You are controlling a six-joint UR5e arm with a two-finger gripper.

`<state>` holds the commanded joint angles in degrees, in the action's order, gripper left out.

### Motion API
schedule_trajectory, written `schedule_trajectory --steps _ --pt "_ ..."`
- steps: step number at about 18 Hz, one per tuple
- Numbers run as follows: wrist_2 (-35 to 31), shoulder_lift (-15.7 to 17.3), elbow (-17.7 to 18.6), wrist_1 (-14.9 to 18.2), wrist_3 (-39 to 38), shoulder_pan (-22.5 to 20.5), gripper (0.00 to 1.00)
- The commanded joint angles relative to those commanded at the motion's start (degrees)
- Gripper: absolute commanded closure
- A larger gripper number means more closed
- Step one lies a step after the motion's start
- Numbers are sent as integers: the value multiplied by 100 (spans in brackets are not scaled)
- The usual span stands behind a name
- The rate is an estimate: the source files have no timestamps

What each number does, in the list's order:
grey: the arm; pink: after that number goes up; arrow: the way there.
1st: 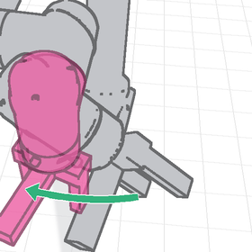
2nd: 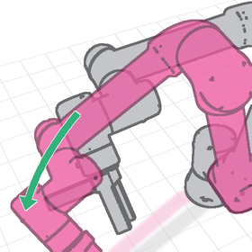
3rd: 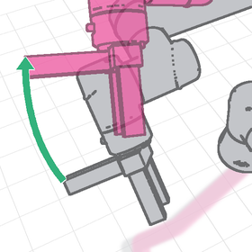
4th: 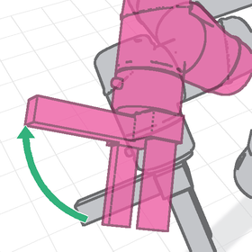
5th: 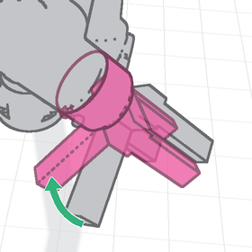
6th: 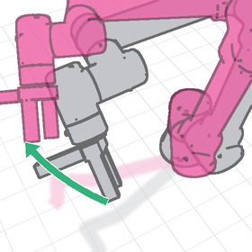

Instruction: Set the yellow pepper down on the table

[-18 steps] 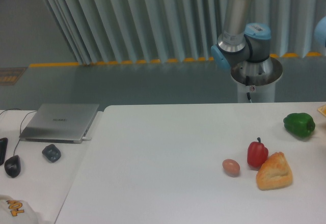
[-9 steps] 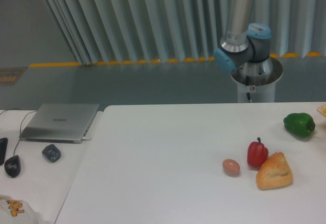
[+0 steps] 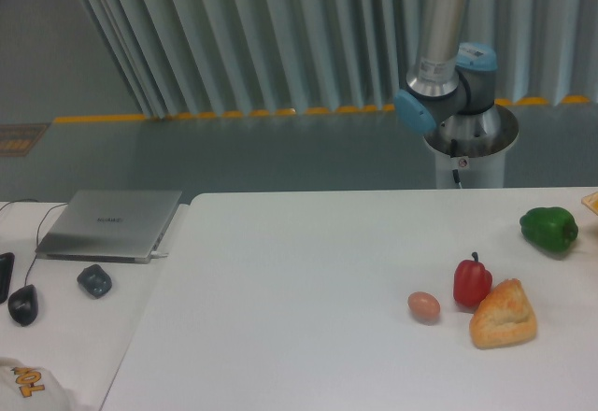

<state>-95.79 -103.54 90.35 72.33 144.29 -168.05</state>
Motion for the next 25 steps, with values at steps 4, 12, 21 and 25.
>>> schedule_trajectory --steps 4,12,21,25 --pt "-423 0 273 -53 1107 -17 0" --pt "-564 -413 404 -712 2674 -598 0" --pt "-563 -510 448 -870 2472 -404 0" --pt "-599 -518 571 -888 2464 -404 0"
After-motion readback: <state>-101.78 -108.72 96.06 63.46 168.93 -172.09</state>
